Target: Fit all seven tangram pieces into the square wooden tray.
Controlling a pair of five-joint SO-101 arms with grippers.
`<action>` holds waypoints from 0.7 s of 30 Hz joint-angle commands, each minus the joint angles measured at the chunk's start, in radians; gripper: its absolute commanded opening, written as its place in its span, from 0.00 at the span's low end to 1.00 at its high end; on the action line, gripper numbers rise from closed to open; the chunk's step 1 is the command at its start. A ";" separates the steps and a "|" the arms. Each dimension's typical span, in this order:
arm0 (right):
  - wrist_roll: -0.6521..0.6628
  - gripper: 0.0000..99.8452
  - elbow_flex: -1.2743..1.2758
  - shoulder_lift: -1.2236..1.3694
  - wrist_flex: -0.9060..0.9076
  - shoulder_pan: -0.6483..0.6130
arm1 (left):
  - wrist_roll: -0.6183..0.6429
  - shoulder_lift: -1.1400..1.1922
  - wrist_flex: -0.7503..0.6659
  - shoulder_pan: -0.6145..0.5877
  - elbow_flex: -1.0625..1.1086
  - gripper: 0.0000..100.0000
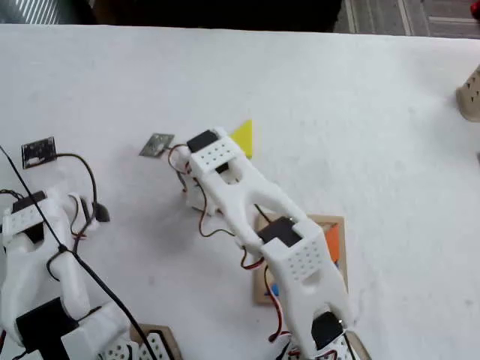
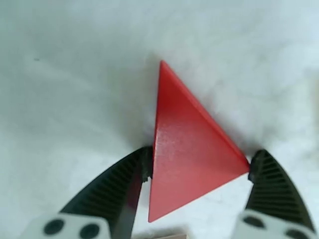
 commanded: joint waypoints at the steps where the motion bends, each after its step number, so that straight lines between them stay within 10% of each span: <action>1: -0.023 0.27 -0.005 0.007 -0.018 -0.021 | 0.002 -0.041 0.003 -0.007 -0.005 0.27; 21: -0.089 0.19 -0.008 0.005 -0.001 0.010 | 0.000 -0.041 0.003 -0.007 -0.005 0.27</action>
